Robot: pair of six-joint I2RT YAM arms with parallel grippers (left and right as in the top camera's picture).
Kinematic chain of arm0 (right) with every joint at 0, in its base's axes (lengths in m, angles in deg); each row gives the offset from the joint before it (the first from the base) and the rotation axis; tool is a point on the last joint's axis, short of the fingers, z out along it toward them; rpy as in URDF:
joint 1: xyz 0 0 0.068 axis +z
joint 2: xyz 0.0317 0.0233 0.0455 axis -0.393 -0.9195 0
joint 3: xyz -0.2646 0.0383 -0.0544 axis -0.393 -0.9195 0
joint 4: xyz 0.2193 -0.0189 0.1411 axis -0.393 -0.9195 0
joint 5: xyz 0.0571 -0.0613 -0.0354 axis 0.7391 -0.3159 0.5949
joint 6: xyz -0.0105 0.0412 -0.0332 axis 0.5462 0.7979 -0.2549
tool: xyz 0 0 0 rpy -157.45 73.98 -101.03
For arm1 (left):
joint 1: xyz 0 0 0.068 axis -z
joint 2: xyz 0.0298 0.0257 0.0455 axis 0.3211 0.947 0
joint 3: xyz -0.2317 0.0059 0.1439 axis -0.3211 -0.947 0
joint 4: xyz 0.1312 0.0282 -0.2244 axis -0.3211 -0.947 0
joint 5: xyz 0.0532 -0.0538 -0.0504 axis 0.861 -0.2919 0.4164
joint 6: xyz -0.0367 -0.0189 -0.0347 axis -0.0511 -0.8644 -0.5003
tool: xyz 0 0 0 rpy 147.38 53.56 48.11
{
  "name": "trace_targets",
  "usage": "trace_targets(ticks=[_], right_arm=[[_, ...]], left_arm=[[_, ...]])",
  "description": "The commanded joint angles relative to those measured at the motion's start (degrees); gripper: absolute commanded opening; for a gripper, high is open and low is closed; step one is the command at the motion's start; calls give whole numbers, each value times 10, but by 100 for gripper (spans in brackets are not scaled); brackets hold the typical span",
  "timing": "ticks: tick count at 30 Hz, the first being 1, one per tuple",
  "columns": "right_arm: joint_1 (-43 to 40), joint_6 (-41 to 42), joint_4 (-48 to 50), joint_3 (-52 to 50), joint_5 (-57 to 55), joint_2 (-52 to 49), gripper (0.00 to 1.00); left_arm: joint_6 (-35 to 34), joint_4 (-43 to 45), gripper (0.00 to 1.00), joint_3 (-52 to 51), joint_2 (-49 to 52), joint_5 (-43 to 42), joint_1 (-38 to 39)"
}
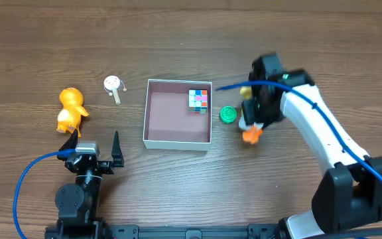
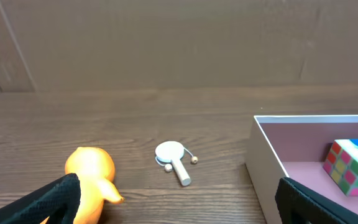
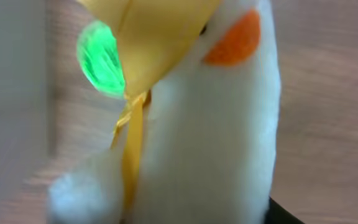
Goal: Pack container
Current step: 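Grasp the duck toy with the right gripper and lift it, then lower the duck into the box and open the right gripper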
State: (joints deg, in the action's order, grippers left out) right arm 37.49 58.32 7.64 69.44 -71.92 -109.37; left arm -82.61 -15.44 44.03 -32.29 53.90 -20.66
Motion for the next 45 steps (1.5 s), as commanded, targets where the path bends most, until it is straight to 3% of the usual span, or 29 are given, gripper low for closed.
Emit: trace_targets(ticks=[1,3,7,11,15,16,17,22,32,38,42,45], right_arm=[[8,2,-9,120,38,4,52],[30,2,-8,195,109,4,51],[99,2,32,226,202,4,50],[188,-66,26,224,190,3,50],[250,-143,23,177,97,-2,47],[259,-165,24,160,85,-7,57],[262,-172,26,151,80,-13,61],[261,-231,26,141,76,-44,61],[261,-410,28,141,28,-81,84],[261,-404,66,141,19,-81,90],[261,-298,166,154,-94,-81,100],[261,-183,212,157,-95,-81,100]], left_arm=[[5,0,100,-2,-5,2,-3],[5,0,100,-2,-5,2,-3],[5,0,100,-2,-5,2,-3],[5,0,100,-2,-5,2,-3],[5,0,100,-2,-5,2,-3],[5,0,100,-2,-5,2,-3],[5,0,100,-2,-5,2,-3],[5,0,100,-2,-5,2,-3],[5,0,100,-2,-5,2,-3],[5,0,100,-2,-5,2,-3],[5,0,100,-2,-5,2,-3],[5,0,100,-2,-5,2,-3]])
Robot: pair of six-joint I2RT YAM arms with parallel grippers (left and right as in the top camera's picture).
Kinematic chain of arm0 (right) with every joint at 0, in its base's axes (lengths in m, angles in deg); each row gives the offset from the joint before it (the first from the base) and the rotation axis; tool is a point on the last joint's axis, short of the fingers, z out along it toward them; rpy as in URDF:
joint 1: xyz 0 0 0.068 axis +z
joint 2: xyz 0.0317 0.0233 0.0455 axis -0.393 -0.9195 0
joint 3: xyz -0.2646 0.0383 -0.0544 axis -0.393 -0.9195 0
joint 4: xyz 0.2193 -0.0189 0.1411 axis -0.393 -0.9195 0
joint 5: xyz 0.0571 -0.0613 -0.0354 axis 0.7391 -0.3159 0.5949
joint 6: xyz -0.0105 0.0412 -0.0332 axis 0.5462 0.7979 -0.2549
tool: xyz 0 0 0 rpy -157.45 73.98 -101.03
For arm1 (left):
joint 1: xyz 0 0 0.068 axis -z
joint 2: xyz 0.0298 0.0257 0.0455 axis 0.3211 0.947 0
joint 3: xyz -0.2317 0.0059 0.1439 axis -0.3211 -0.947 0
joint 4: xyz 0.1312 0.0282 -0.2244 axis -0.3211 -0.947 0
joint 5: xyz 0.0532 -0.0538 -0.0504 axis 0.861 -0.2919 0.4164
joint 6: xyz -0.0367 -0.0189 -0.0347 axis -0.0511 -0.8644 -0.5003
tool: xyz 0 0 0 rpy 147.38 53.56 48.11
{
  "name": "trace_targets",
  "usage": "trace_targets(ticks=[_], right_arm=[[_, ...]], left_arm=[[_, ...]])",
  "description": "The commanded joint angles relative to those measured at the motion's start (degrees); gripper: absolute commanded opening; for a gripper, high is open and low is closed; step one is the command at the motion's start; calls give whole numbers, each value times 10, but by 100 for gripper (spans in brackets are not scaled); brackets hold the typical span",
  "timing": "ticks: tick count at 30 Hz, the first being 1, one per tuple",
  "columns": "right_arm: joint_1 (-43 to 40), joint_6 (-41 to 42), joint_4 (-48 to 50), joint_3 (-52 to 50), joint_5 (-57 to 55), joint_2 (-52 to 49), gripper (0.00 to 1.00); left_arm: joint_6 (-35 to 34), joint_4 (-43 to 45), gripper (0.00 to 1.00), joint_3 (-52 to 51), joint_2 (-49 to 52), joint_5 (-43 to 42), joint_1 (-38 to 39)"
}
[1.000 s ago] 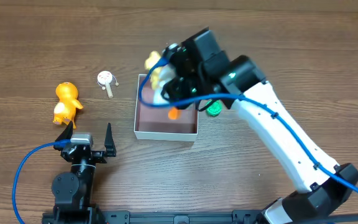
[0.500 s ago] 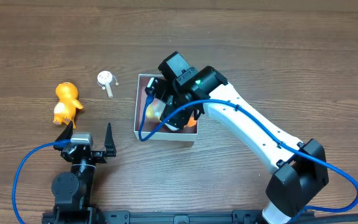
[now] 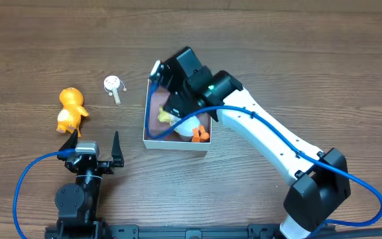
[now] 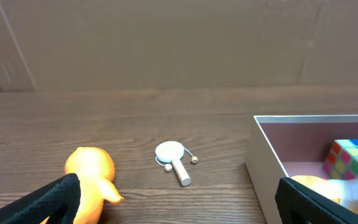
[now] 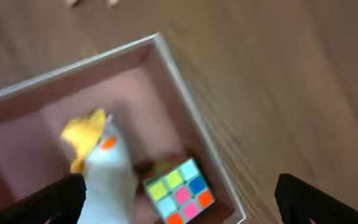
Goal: Pack container
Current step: 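Lower the duck into the box and open the right gripper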
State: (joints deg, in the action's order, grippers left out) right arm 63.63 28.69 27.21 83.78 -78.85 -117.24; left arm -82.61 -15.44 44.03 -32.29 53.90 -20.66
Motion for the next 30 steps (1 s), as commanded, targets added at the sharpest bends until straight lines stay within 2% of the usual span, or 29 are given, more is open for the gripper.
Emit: trace_targets(ticks=[1,3,4,5,6,12,25,30], right_arm=[[-1,144,16,12,13,-2,92],[-1,149,17,7,80,-6,77],[-1,150,19,7,108,-15,58],[-1,151,20,7,114,-25,45],[-1,157,19,7,113,-37,36],[-1,179,-5,7,113,-116,22],[-1,176,-113,7,113,-117,17],[0,156,-124,7,119,-117,15]], left_arm=[[5,0,100,-2,-5,2,-3],[5,0,100,-2,-5,2,-3],[5,0,100,-2,-5,2,-3],[5,0,100,-2,-5,2,-3],[5,0,100,-2,-5,2,-3],[5,0,100,-2,-5,2,-3],[5,0,100,-2,-5,2,-3],[5,0,100,-2,-5,2,-3]])
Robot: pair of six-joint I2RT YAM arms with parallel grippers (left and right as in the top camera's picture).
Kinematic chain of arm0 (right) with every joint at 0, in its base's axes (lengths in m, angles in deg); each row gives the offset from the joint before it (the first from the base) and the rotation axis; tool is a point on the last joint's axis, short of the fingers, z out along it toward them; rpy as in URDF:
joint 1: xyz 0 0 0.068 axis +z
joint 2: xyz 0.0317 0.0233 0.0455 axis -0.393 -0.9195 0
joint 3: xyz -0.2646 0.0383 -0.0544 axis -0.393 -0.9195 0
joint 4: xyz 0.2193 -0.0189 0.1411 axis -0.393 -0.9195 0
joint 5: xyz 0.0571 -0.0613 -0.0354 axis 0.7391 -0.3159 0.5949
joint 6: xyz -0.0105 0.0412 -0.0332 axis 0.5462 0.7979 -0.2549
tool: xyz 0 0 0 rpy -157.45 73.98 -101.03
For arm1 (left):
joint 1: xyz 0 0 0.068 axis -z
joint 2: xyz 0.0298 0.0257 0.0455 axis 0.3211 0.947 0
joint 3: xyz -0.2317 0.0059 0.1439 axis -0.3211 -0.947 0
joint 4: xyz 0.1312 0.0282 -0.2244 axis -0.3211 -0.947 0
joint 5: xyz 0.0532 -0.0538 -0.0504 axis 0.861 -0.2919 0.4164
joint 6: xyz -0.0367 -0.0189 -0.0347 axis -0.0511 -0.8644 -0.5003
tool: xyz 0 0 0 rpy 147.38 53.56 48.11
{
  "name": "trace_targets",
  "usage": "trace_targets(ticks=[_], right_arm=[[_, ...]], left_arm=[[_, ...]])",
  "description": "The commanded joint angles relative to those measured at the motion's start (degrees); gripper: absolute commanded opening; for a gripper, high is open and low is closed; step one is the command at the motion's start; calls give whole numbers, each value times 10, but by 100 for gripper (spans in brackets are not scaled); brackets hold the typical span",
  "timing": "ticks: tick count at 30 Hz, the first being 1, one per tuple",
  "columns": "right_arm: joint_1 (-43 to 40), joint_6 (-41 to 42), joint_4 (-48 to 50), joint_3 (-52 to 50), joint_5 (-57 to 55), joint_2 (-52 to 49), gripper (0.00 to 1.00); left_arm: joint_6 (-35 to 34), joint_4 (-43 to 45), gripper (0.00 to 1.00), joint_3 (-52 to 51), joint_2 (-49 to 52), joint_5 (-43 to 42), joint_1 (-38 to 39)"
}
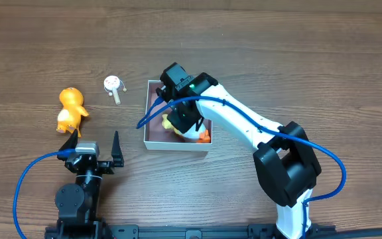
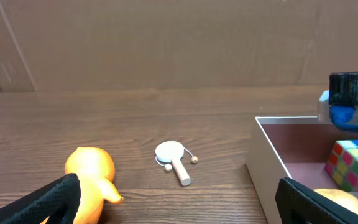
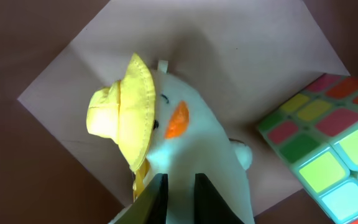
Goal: Pack container
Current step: 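Lower the duck into the box and open the right gripper, then move the right gripper over the green round toy and lower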
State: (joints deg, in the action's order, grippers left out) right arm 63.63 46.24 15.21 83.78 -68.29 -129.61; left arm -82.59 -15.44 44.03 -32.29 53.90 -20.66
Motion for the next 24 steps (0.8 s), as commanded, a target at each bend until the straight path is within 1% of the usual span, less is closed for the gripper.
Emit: trace_targets(ticks=[1,3,5,6,7,9,11,13,15,16,17,18,19,20,21,22,23,24], right_arm=[[0,-41,-3,7,20,7,13],[0,-72,1,7,20,7,13],[-1,-77,12,7,20,7,14],[-1,-77,19,7,20,7,20],[-1,-76,31,7,20,7,22],[-1,-71,50,10,20,7,22],[-1,-41,60,31,21,7,22],[0,-15,52,72,16,7,22],[-2,65,35,139,-80,7,22],[-5,90,20,166,-128,7,22],[-13,109,-14,210,-185,7,25],[-20,109,-44,241,-212,7,37],[-34,111,-87,279,-229,7,45],[-47,120,-113,299,-233,7,46],[-80,160,-167,329,-233,9,47],[-100,179,-194,335,-233,10,47],[-121,194,-217,336,-233,14,51],[-154,215,-254,336,-230,15,58]], left_arm=[[5,0,100,-2,-5,2,-3],[5,0,100,-2,-5,2,-3],[5,0,100,-2,-5,2,-3],[5,0,100,-2,-5,2,-3],[5,0,100,-2,-5,2,-3],[5,0,100,-2,-5,2,-3],[5,0,100,-2,-5,2,-3],[5,0,100,-2,-5,2,-3],[5,0,100,-2,-5,2,-3],[5,0,100,-2,-5,2,-3],[5,0,100,-2,-5,2,-3],[5,0,100,-2,-5,2,-3],[5,0,100,-2,-5,2,-3],[5,0,100,-2,-5,2,-3],[5,0,100,-2,-5,2,-3],[5,0,100,-2,-5,2,-3],[5,0,100,-2,-5,2,-3],[5,0,100,-2,-5,2,-3]])
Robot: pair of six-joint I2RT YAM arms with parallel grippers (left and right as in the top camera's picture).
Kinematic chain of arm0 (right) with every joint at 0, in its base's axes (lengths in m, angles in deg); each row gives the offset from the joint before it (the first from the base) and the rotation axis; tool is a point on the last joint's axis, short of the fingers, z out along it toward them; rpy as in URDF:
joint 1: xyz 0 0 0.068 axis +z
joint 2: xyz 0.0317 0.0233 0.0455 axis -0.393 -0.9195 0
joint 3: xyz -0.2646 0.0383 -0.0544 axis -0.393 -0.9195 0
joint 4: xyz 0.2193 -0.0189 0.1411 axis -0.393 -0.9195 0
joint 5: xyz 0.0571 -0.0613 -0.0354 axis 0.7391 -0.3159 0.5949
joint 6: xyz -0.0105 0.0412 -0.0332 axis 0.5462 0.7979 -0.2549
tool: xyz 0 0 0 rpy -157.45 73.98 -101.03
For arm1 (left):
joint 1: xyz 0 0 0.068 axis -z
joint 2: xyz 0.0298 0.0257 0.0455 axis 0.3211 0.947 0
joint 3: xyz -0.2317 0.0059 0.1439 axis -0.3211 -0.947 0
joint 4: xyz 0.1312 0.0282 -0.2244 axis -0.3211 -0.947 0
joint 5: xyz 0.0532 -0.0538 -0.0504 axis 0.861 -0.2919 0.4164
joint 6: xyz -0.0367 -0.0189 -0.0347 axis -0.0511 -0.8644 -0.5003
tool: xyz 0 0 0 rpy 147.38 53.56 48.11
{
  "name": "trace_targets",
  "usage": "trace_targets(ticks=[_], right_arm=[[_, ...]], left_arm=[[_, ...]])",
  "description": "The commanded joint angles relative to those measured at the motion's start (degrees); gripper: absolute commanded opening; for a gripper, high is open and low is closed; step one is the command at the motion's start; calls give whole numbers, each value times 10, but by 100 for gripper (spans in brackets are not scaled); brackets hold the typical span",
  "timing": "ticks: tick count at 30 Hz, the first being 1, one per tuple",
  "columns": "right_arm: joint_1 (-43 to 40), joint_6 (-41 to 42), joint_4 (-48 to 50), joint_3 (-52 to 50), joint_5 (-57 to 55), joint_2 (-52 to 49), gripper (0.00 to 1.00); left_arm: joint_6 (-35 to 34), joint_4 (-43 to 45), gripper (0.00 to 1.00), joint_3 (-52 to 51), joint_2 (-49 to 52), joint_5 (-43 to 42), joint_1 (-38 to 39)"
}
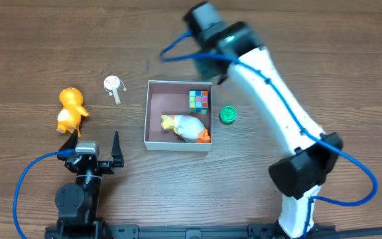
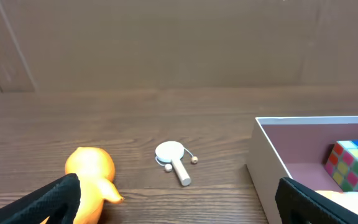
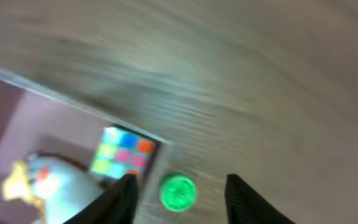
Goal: Pack container
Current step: 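Move the right gripper over the green round toy and lower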
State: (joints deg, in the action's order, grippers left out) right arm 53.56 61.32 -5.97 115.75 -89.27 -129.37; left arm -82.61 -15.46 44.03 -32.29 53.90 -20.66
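Note:
The white-walled box with a pink floor holds a colour cube in its far right corner and a white plush duck with a yellow hat lying on its side. My right gripper is open and empty, raised high past the box's far right. Far below, between its fingers, shows a green disc, which sits on the table right of the box. My left gripper stands open near the front left. An orange duck and a small white paddle lie ahead of it.
The orange duck and white paddle lie on the wooden table left of the box. The right arm stretches from the front right over the table, and a blue cable runs along it.
My right gripper was low inside the box, right at the plush duck. It is now raised and open beyond the box's far right. The plush lies free in the box. The left arm is unmoved.
My right gripper first held the plush duck beside the green disc, right of the box. Then it hung open over the box with the plush inside. It was then down at the plush, and now it is clear of the box.

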Motion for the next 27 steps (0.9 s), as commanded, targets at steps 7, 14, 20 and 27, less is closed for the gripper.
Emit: trace_targets(ticks=[7,14,20,27], right_arm=[[-172,94,-100,-16,228,12,100],[-167,285,-17,-106,304,12,100],[-180,455,3,-119,265,11,100],[-180,841,27,-313,171,11,100]], left_arm=[[5,0,100,-2,-5,2,-3],[5,0,100,-2,-5,2,-3],[5,0,100,-2,-5,2,-3],[5,0,100,-2,-5,2,-3]])
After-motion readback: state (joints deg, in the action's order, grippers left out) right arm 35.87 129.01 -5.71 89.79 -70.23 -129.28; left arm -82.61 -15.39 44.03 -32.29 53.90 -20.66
